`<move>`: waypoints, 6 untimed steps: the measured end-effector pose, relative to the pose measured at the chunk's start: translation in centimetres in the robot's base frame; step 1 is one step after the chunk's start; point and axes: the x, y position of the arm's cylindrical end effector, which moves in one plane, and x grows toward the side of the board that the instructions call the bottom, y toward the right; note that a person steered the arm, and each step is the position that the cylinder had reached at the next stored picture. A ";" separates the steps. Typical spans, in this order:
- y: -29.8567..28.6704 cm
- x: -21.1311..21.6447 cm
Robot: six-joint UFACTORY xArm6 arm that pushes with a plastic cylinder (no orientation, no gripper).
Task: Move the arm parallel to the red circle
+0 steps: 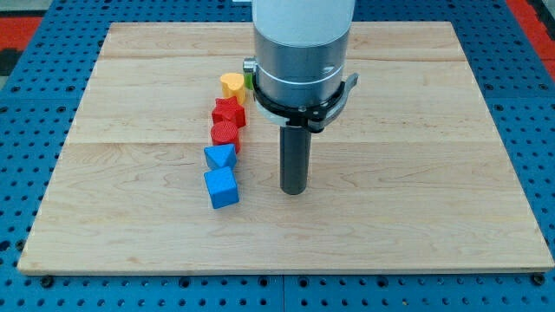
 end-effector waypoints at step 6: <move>-22.8 -3.4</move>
